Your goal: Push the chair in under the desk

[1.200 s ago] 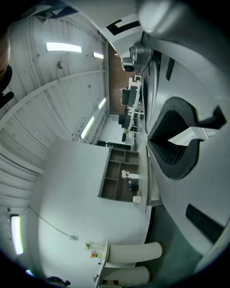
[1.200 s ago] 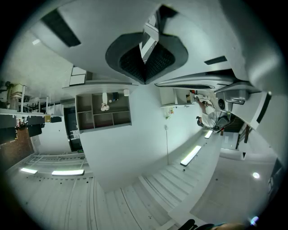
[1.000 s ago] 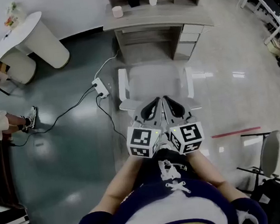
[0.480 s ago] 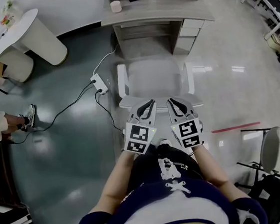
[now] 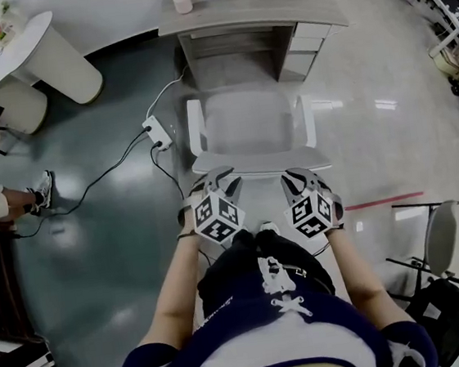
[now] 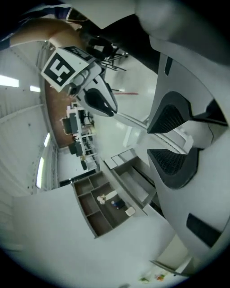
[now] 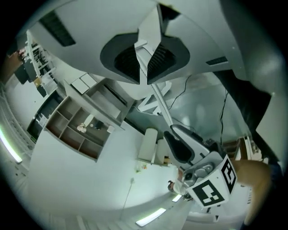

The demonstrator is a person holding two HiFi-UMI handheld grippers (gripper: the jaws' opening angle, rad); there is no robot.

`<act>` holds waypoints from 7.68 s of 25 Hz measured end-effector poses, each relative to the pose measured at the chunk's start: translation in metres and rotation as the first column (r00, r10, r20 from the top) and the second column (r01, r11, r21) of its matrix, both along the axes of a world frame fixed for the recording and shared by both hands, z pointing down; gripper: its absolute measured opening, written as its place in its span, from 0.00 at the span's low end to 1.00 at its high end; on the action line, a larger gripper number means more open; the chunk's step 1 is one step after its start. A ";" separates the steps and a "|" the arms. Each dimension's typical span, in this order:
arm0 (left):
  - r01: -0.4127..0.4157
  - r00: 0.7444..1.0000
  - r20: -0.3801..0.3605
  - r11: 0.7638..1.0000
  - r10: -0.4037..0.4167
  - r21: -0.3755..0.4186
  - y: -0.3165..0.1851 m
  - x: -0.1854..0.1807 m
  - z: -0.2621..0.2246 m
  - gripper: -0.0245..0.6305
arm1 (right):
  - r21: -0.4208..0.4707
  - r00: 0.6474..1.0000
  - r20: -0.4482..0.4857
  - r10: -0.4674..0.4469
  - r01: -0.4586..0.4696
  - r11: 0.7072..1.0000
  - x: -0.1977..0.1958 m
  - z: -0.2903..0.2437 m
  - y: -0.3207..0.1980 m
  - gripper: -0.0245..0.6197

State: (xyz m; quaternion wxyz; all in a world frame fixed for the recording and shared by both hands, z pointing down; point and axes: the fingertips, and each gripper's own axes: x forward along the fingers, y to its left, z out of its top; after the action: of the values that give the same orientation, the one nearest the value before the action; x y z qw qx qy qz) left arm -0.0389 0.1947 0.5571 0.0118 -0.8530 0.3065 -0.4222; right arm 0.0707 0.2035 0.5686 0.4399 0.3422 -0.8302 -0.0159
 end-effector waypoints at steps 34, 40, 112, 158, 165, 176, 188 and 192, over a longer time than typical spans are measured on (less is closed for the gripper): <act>-0.091 0.992 0.087 0.995 0.094 -0.038 -0.030 0.011 0.077 0.29 | 0.027 0.959 -0.277 -0.067 0.078 0.997 0.015 0.081 -0.042 0.25; -0.090 0.994 0.066 0.996 0.091 -0.023 -0.058 0.011 0.076 0.29 | 0.027 0.960 -0.269 -0.072 0.083 0.996 0.015 0.081 -0.071 0.25; -0.009 0.998 -0.055 0.994 0.003 -0.109 -0.337 0.007 0.065 0.32 | 0.046 0.960 -0.254 -0.113 0.129 0.991 0.012 0.074 -0.353 0.26; -0.019 0.998 -0.065 0.995 0.013 -0.100 -0.470 0.001 0.065 0.32 | 0.042 0.959 -0.264 -0.101 0.116 0.992 0.006 0.075 -0.486 0.26; -0.029 0.997 -0.068 0.995 0.022 -0.097 -0.485 0.002 0.065 0.32 | 0.031 0.958 -0.267 -0.099 0.111 0.993 0.006 0.075 -0.501 0.26; -0.038 0.996 -0.077 0.996 0.032 -0.079 -0.513 0.002 0.062 0.31 | 0.015 0.957 -0.274 -0.099 0.107 0.994 0.006 0.074 -0.530 0.26; -0.045 0.995 -0.091 0.997 0.040 -0.056 -0.532 0.000 0.059 0.31 | 0.018 0.956 -0.278 -0.095 0.104 0.994 0.005 0.073 -0.549 0.26; -0.045 0.993 -0.114 0.991 0.031 -0.123 -0.531 0.000 0.061 0.31 | -0.008 0.962 -0.259 -0.087 0.088 0.996 0.006 0.074 -0.549 0.27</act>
State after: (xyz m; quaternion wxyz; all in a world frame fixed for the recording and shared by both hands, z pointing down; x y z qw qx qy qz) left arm -0.0384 -0.3367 0.6183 -0.0507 -0.8801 0.2632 -0.3920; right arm 0.0762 -0.3458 0.6426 0.5426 0.3011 -0.7799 -0.0814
